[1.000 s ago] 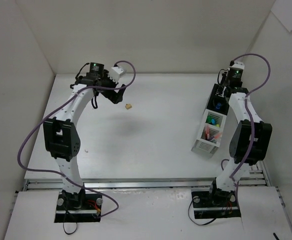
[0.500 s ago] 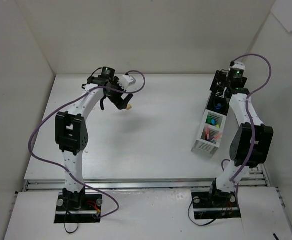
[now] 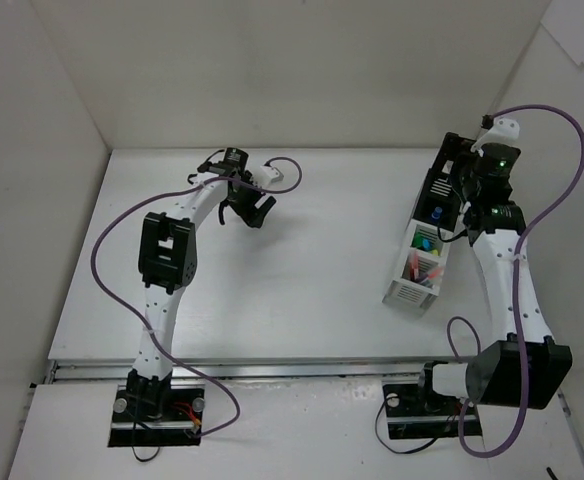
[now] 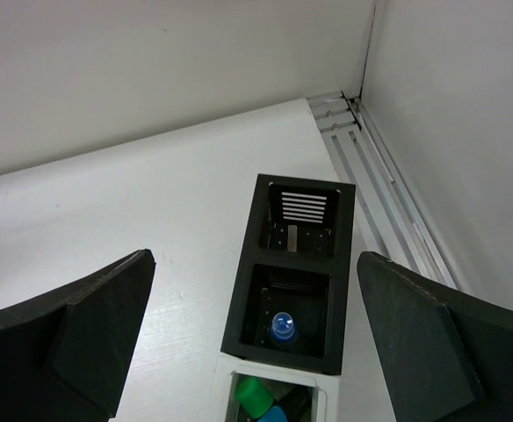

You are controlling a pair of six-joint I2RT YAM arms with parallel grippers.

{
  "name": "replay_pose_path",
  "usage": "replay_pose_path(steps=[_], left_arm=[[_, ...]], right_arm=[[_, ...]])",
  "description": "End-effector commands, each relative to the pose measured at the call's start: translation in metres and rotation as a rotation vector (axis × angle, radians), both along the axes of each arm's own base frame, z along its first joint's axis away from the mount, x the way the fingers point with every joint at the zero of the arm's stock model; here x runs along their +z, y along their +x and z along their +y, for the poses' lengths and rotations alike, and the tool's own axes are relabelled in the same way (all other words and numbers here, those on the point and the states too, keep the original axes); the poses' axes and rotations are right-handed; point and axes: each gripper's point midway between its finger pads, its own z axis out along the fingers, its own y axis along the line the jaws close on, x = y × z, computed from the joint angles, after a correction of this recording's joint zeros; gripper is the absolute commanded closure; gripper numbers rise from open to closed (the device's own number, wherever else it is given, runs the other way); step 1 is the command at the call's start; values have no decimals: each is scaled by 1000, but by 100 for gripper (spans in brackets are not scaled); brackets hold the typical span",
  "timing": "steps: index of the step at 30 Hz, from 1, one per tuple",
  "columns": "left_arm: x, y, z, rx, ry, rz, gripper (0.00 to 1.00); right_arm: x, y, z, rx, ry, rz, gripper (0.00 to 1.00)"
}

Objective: Sort the stationery into containers
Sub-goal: Pick up the stationery from the center of the board.

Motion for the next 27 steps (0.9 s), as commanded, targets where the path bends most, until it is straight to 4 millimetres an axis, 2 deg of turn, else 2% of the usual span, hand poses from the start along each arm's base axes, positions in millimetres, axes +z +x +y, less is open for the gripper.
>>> replay_pose_path(steps=[1,2,9,10,11,12,13,18,19,20,21,22,23,26,27], left_arm=[[32,24,-13,31,-34,-87,27],[37,30,-13,45,-35,-101,28],[28,31,-15,68,39,-121,28],[21,31,-14,77,69,-116,30],[23,34,-14,83,73,-121,31],[17,29,-17,71,86,-100,32],[16,28,-16,69,89,-93,37],[13,23,-17,53,89,-68,46],[8,22,-19,47,86,-52,51],[13,26,-20,57,78,-59,55],[5,23,-19,61,89,-31,60],[5,24,-20,69,89,-28,72],[8,27,-19,78,91,-34,77],[4,27,-15,101,113,-24,86],[4,27,-13,110,122,-26,96]], right_arm=[[15,-4,-2,-13,-20,-61,2],[14,-6,-4,-21,-25,-59,2],[13,-11,-3,-21,-19,-63,2],[10,-11,-3,-23,-19,-57,2],[10,-12,-5,-33,-22,-57,2],[12,-15,-7,-43,-28,-62,2],[12,-17,-8,-52,-33,-61,2],[17,-26,-14,-88,-47,-76,2],[16,-27,-14,-87,-49,-75,2],[15,-28,-16,-96,-51,-74,2],[19,-31,-16,-100,-59,-80,2],[19,-31,-18,-107,-62,-81,2],[21,-33,-20,-118,-68,-86,2],[26,-35,-22,-125,-76,-96,2],[26,-35,-21,-122,-75,-99,2]])
